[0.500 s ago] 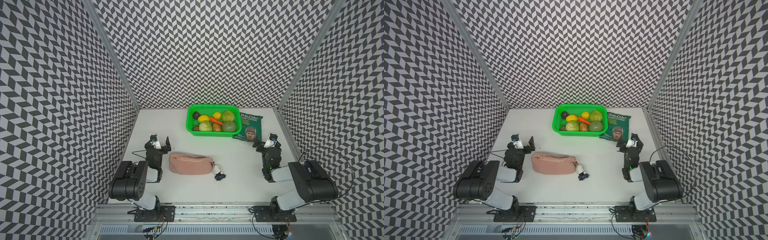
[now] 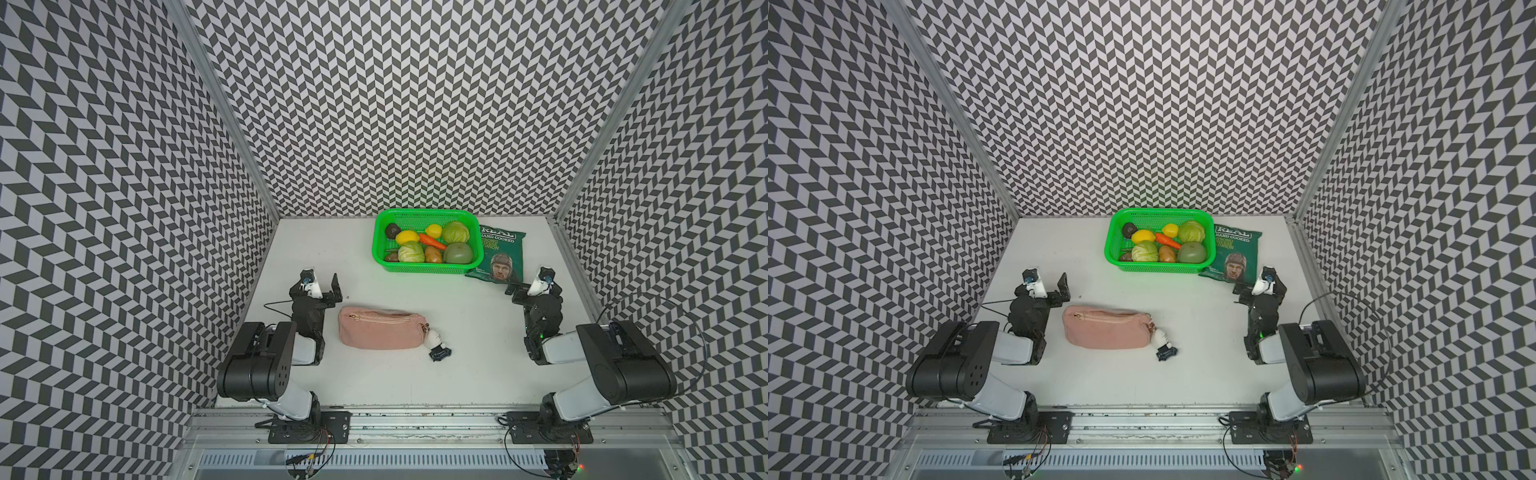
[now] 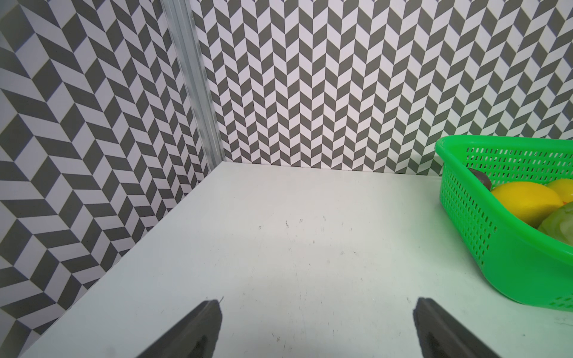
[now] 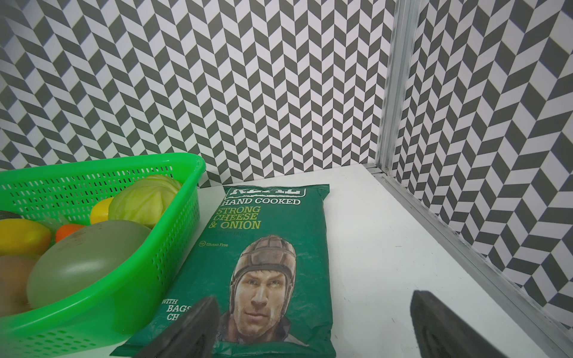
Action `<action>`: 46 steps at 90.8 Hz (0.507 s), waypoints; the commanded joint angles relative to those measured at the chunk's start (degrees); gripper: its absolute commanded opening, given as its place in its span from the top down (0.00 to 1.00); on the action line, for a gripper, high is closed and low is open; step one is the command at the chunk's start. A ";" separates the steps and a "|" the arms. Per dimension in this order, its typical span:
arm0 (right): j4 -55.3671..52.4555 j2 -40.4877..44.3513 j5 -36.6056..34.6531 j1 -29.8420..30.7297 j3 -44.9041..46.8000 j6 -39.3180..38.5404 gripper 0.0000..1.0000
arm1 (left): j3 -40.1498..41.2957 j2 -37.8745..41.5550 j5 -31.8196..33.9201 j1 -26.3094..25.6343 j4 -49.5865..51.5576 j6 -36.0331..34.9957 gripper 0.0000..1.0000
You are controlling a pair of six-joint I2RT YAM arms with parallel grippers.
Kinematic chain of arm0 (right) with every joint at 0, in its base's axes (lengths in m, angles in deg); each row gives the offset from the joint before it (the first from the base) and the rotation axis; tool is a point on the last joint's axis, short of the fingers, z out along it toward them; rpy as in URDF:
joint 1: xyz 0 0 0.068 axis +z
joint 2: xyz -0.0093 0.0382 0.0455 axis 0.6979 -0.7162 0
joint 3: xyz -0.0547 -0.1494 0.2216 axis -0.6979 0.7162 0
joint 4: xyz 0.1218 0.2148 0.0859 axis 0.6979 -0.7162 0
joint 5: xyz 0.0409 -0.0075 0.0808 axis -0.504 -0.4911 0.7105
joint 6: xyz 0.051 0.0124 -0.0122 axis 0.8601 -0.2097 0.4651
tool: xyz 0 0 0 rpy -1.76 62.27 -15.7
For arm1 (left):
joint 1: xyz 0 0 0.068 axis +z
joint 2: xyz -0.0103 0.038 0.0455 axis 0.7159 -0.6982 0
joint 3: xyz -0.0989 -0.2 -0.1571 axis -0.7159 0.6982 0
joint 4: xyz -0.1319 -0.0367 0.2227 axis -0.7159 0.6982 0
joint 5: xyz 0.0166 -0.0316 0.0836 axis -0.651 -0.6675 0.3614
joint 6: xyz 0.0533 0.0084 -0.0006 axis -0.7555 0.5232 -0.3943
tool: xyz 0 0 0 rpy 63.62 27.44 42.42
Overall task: Remove the decoration from the bag
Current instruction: Adjust the bag at the center of the board.
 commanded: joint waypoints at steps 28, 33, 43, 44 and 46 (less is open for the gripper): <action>-29.27 12.14 -4.87 -0.13 -12.87 11.12 0.00 | -20.70 11.03 3.12 -0.19 38.11 8.09 0.00; -36.32 13.67 -5.80 -0.27 -15.25 18.36 0.00 | -24.05 12.49 1.73 -0.19 44.78 11.85 0.00; -47.36 16.34 4.17 -0.33 -19.47 21.78 0.00 | -29.86 15.65 -1.12 -0.69 58.17 19.16 0.00; -47.87 16.65 5.45 -0.36 -19.56 22.09 0.00 | -30.26 15.99 -1.37 -0.83 59.37 19.60 0.00; -48.43 17.42 7.86 -0.33 -19.51 22.55 0.00 | -31.01 16.77 -1.76 -1.14 61.88 20.80 0.00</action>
